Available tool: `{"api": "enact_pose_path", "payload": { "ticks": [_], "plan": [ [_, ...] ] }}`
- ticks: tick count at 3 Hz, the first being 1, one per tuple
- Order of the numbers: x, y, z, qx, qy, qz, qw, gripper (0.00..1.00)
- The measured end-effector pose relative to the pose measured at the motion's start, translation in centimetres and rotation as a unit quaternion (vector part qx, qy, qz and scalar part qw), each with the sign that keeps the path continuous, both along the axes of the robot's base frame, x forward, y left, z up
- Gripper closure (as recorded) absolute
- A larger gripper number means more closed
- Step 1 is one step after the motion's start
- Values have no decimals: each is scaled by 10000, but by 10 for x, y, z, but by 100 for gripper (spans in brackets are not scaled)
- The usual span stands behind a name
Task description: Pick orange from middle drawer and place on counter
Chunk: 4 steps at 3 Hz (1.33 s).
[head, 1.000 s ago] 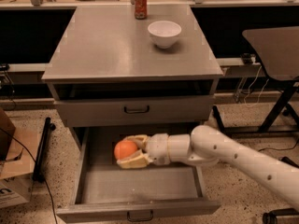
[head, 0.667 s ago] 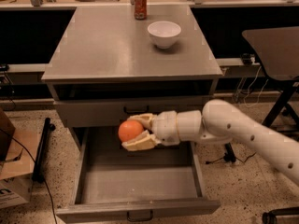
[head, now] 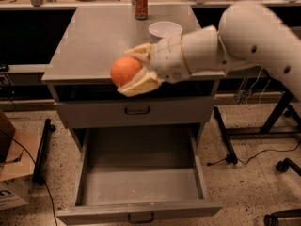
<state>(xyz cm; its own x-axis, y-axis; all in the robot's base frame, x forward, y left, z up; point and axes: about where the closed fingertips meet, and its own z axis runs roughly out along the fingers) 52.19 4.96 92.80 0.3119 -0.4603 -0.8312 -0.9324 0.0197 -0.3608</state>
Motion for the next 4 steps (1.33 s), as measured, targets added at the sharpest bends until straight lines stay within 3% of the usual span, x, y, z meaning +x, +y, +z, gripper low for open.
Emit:
{"api": "enact_pose_path", "payload": {
  "ticks": [1,2,3,4],
  "plan": [
    [3,-1,23,56,-180,-17,9998,100],
    [2,1,17,49,-134,-2,9999,100],
    [17,11,33,-169,-308,179,9992,100],
    [84,36,40,-369,-325,341,9982,100]
  ]
}}
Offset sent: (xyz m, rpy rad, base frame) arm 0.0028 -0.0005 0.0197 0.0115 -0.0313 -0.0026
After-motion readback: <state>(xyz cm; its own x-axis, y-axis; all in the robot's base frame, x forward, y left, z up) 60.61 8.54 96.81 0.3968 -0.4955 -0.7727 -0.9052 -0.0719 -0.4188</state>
